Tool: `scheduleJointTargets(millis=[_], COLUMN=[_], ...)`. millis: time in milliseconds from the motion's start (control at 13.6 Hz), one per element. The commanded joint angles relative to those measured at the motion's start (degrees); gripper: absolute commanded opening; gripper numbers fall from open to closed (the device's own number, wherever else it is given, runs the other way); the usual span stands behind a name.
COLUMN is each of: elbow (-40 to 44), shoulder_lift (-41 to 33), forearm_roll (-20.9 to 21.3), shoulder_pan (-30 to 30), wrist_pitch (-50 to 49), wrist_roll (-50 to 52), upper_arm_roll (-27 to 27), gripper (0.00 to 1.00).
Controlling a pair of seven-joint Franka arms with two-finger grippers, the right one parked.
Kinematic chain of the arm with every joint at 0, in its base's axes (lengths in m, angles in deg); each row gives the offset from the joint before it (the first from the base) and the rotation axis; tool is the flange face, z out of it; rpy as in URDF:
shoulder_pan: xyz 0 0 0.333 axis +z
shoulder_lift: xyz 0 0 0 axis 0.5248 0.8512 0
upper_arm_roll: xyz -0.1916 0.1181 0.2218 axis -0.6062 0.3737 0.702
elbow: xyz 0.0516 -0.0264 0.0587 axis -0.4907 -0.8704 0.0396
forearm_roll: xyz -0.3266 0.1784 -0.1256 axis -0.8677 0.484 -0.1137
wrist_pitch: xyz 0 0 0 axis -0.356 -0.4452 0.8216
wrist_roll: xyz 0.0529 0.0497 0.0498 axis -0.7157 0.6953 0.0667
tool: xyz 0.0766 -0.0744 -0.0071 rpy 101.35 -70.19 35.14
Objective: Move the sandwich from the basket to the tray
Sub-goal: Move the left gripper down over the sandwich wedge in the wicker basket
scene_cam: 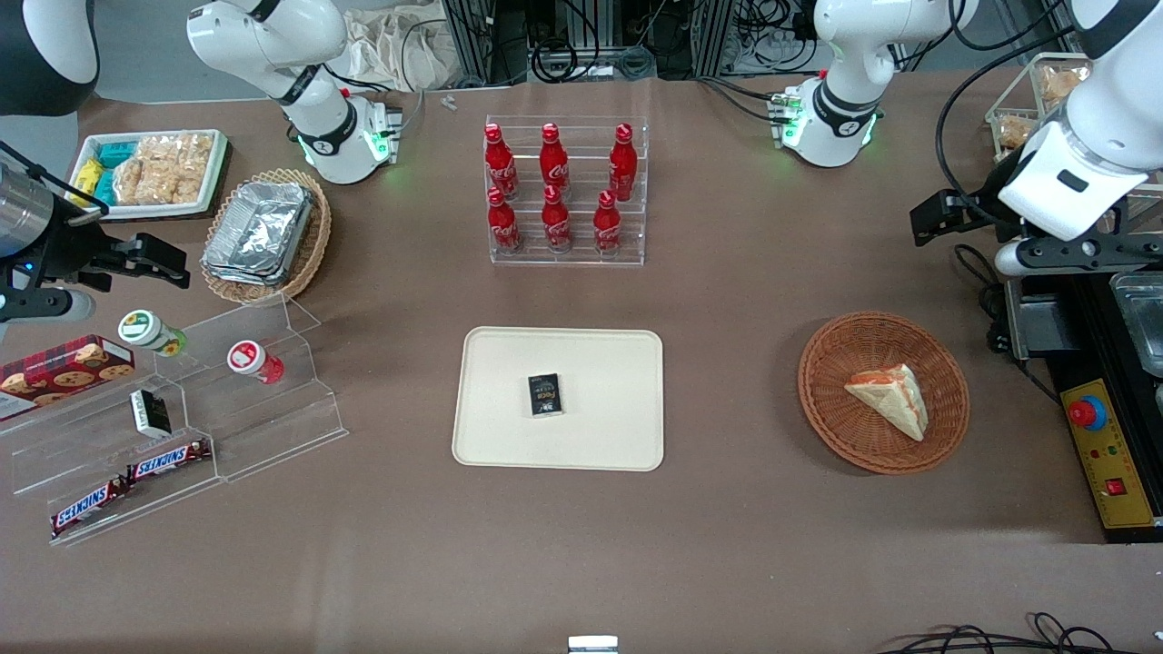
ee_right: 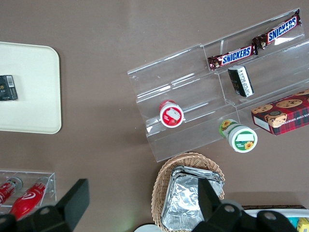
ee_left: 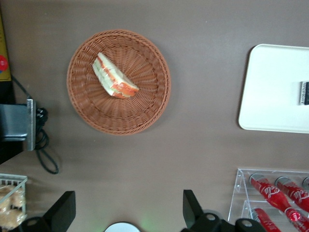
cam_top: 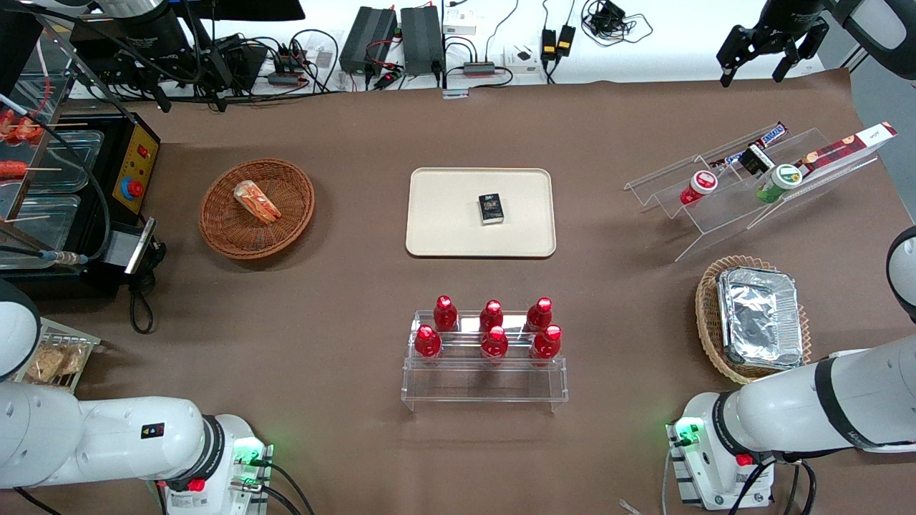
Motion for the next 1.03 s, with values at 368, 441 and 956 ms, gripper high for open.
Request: scheduleJointTargets(millis=[368,441,956], elbow=[2.35,0.94,-24.45], shoulder_lift=[5.48,6.8,10.66], forearm_roll=[2.82,2.56,-0.25], shoulder_pan=[0.27,0.27,0.27], wrist_pitch=[-2.62,-1.48,34.95], wrist_roll=[11.52,12.58,34.53], upper_arm_roll=[3.24,5.25,10.1], gripper=[1.0,1.0,1.0])
